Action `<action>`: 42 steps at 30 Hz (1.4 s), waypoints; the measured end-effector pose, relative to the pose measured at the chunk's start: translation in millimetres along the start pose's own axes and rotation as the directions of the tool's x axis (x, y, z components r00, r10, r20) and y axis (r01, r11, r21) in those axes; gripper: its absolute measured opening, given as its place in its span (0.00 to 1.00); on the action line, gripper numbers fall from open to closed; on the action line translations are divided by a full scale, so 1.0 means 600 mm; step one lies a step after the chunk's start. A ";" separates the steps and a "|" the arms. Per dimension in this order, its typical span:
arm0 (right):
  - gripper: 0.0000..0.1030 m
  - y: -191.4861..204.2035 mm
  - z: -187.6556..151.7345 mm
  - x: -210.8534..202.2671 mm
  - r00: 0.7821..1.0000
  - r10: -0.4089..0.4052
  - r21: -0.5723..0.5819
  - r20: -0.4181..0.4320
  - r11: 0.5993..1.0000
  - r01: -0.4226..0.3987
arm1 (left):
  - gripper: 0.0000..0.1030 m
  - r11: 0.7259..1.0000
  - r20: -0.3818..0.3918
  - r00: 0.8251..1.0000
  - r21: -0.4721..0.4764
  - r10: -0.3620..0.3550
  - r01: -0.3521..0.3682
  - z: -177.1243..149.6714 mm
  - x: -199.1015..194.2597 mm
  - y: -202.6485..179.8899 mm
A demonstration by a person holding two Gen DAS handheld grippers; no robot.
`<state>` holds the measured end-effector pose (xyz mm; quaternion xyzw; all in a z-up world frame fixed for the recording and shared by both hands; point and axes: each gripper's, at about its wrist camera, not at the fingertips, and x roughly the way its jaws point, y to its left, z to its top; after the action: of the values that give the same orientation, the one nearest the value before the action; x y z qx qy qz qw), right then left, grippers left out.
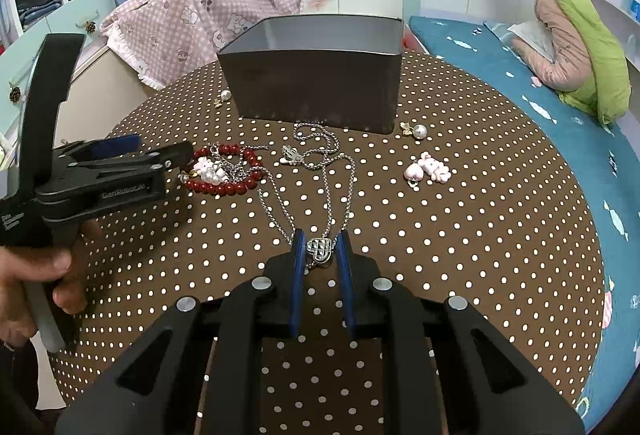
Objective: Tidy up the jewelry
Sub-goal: 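Grasp the silver heart chain with the right tool while the left grasps the red bead bracelet, then carry both items over the box and open the right tool to drop the chain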
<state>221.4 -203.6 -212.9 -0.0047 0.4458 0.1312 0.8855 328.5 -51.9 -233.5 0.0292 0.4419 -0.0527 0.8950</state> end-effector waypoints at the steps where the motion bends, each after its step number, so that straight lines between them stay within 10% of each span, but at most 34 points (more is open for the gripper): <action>1: 0.14 0.001 -0.001 0.001 1.000 -0.001 -0.002 -0.003 1.000 0.001 | 0.67 1.000 -0.009 1.000 0.011 -0.010 0.010 0.000 0.003 -0.003; 8: 0.14 0.006 0.000 0.009 1.000 -0.005 -0.012 -0.007 1.000 0.005 | 0.42 0.993 -0.014 0.998 0.097 -0.061 0.062 0.000 -0.001 -0.023; 11: 0.14 0.014 0.002 0.011 1.000 -0.021 -0.031 -0.006 0.999 0.021 | 0.09 0.985 -0.030 0.992 0.114 -0.124 0.127 0.006 -0.002 -0.025; 14: 0.14 0.017 0.006 -0.004 1.000 -0.009 -0.043 0.016 0.999 0.009 | 0.07 0.972 -0.041 0.974 0.064 -0.222 0.224 0.003 -0.011 -0.020; 42: 0.14 0.008 0.143 -0.234 0.929 0.066 -0.110 0.364 0.994 -0.027 | 0.07 0.943 0.273 0.904 0.141 -0.330 0.302 0.077 -0.289 0.010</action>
<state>208.2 -220.0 -49.6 -0.0152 0.2653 0.1735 0.9483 260.7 -38.4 -67.5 -0.0082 0.3004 -0.2218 0.9276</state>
